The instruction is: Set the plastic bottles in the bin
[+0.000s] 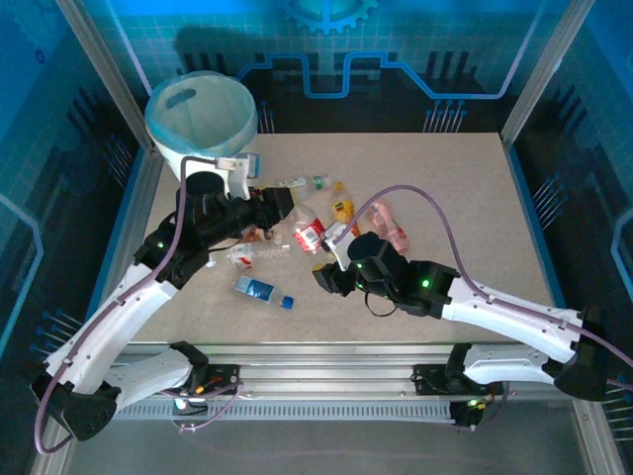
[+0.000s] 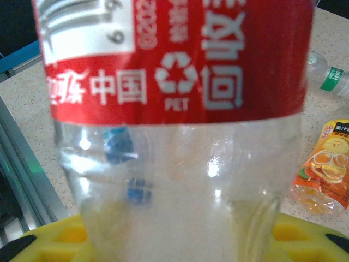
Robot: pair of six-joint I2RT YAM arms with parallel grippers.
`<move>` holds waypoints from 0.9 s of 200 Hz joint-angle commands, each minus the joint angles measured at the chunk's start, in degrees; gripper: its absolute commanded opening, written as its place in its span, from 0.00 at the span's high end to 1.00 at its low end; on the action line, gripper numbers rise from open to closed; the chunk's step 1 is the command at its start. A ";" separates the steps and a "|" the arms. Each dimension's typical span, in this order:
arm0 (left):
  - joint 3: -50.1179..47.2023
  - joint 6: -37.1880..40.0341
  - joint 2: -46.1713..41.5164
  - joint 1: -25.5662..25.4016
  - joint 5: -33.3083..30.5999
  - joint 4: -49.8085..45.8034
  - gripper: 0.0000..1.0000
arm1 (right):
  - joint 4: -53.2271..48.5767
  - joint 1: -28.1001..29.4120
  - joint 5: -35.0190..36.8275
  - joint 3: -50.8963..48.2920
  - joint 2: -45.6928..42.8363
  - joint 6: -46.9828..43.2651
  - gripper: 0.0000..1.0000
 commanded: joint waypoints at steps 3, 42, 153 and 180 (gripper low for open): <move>0.64 -2.55 0.04 1.13 2.91 2.19 0.68 | 2.22 1.18 1.81 -0.33 -0.42 -1.72 0.50; 1.06 -3.19 -0.68 1.74 2.80 1.58 0.98 | 1.95 1.67 2.64 1.00 0.03 -1.75 0.36; 21.42 6.21 6.81 14.92 -4.65 -0.85 1.00 | 1.40 1.20 9.53 18.83 5.49 -4.58 0.00; 30.11 13.04 11.39 16.82 -10.41 -0.26 1.00 | 1.88 -0.59 8.52 28.04 11.59 -6.16 0.00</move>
